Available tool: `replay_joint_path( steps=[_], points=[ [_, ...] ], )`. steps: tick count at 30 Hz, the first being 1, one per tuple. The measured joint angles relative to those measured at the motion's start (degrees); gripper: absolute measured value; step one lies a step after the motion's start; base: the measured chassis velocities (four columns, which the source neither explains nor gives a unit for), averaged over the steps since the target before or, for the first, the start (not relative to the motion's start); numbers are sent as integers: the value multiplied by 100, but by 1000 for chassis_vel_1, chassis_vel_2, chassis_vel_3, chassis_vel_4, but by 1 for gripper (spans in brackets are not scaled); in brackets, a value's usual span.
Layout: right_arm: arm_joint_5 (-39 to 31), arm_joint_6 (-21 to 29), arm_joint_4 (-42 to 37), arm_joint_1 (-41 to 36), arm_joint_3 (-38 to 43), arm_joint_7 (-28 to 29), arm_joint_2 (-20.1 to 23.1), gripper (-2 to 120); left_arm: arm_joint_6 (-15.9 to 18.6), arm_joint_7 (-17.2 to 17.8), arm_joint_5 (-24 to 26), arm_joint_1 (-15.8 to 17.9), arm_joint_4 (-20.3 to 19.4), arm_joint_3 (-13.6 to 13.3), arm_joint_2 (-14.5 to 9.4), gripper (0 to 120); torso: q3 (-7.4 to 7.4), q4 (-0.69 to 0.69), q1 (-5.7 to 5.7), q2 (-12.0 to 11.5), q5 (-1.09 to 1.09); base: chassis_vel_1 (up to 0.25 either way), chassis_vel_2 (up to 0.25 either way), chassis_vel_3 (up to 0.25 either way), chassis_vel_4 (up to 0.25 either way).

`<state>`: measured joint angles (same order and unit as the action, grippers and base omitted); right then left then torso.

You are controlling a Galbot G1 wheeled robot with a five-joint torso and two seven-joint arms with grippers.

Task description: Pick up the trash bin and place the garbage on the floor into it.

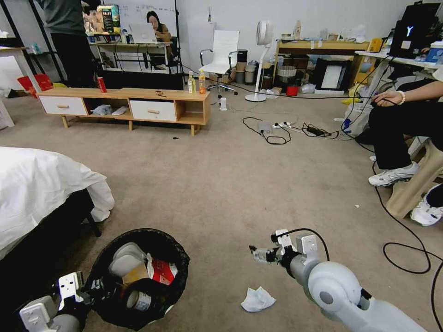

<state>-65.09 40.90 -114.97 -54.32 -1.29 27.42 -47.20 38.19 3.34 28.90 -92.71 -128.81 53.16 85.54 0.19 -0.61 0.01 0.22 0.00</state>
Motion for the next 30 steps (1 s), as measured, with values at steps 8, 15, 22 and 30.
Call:
replay_joint_path(
  steps=[8, 15, 22, 30],
  points=[
    [-105, 189, 222, 35, -133, -55, 25, 100, 0, 0, 7, 3, 10, -3, -15, 2, 0, 0, 0, 0, 0, 0, 0, 0, 0],
    [-28, 191, 374, 41, -272, -63, 29, 100, 0, 0, 8, 10, 34, -9, -19, 2, 0, -1, 0, 0, -1, 0, 0, 0, 0],
    [250, 181, 767, 92, -597, -59, -84, 100, -7, -6, 9, 17, 97, -23, -19, 2, 0, 0, 0, 0, 0, 0, 0, 0, 0],
    [650, -25, 1585, 224, -1060, -169, -363, 100, -23, -19, 6, 56, 205, -33, -6, 2, 0, 0, 0, 0, -1, 0, 0, 0, 0]
  ],
)
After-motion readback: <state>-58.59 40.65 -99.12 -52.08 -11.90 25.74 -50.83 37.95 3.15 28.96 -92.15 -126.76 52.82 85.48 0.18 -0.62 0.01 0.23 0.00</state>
